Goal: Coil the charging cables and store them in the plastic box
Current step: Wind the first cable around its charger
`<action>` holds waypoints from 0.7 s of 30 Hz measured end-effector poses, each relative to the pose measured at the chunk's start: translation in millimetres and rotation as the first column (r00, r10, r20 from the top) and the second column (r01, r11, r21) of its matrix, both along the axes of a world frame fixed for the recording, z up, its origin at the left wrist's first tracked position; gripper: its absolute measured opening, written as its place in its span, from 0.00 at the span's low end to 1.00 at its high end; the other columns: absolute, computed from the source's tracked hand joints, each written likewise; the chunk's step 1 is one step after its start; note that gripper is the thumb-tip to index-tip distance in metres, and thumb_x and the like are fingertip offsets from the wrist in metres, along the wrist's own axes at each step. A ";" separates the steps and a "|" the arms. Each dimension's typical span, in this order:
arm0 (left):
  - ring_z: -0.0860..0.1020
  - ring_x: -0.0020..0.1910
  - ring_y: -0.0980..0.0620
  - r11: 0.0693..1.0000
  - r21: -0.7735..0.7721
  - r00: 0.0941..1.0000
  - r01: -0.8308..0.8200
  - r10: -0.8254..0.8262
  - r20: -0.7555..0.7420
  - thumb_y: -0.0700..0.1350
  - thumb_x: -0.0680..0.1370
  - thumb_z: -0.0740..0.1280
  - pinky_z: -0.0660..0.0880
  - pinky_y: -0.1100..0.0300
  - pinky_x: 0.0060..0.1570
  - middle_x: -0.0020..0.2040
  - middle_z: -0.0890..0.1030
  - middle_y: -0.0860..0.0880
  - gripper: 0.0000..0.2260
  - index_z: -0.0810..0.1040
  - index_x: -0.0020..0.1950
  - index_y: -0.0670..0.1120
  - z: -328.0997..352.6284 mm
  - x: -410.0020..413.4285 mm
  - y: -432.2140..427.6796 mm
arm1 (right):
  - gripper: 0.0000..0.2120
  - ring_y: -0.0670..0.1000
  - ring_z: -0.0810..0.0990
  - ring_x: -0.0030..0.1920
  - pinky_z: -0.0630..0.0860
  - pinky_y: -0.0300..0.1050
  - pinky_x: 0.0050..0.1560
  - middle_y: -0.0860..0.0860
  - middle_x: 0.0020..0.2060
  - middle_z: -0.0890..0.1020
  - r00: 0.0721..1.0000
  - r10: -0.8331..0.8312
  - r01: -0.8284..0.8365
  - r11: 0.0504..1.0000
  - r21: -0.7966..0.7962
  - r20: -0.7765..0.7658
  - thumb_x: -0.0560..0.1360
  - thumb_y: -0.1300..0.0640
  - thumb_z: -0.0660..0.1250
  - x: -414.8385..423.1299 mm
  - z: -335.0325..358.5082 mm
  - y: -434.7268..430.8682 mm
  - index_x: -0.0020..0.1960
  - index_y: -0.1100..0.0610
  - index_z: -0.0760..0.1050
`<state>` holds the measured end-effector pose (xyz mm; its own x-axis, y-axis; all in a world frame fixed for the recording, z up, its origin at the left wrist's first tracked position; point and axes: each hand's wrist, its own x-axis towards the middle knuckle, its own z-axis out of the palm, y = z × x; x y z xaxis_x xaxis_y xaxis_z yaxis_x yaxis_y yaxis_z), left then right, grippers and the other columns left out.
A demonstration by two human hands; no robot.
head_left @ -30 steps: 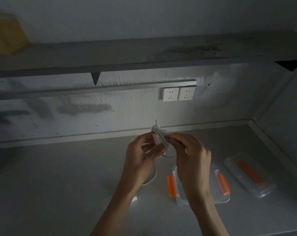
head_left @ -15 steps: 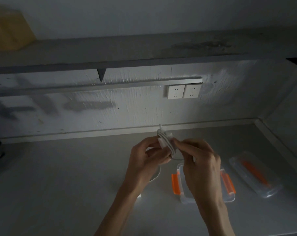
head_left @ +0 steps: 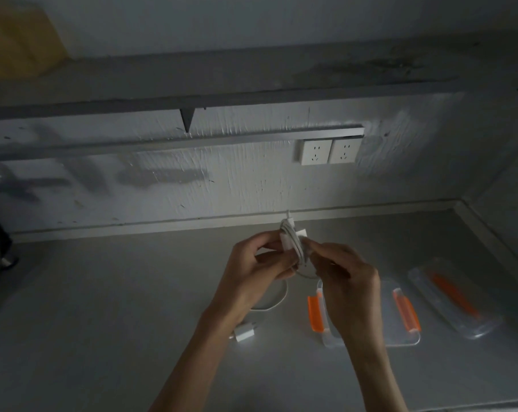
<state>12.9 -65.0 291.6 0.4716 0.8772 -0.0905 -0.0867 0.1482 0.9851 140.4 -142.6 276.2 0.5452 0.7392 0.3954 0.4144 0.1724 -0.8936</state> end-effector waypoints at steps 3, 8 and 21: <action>0.85 0.50 0.39 1.000 0.021 1.000 -0.006 0.006 0.008 0.33 0.75 0.71 0.81 0.42 0.54 0.49 0.85 0.40 0.09 0.83 0.55 0.40 -1.1 -1.4 0.6 | 0.20 0.46 0.82 0.43 0.75 0.33 0.41 0.48 0.44 0.83 0.998 -0.070 0.069 0.997 0.033 0.008 0.73 0.69 0.70 -10.3 -4.2 -0.8 0.51 0.43 0.83; 0.84 0.46 0.46 0.981 0.173 0.995 -0.090 0.097 -0.030 0.34 0.72 0.74 0.80 0.42 0.51 0.42 0.84 0.49 0.07 0.80 0.48 0.38 -5.3 4.2 0.8 | 0.16 0.40 0.80 0.42 0.69 0.23 0.39 0.44 0.41 0.80 0.978 -0.176 0.175 0.984 0.020 0.112 0.73 0.67 0.71 -18.9 -5.9 -2.3 0.53 0.48 0.84; 0.84 0.33 0.58 0.979 0.132 0.976 0.153 -0.129 -0.176 0.34 0.74 0.72 0.79 0.68 0.36 0.39 0.82 0.49 0.08 0.78 0.51 0.38 -5.5 2.5 3.6 | 0.23 0.38 0.80 0.48 0.71 0.24 0.49 0.35 0.43 0.84 0.960 -0.099 0.098 0.995 0.014 0.261 0.75 0.62 0.67 -10.4 11.8 -1.0 0.69 0.49 0.74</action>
<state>15.3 -61.4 286.1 0.5805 0.8124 -0.0551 0.0908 0.0026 0.9959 130.0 -143.6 287.9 0.4929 0.6865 0.5346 0.6482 0.1201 -0.7519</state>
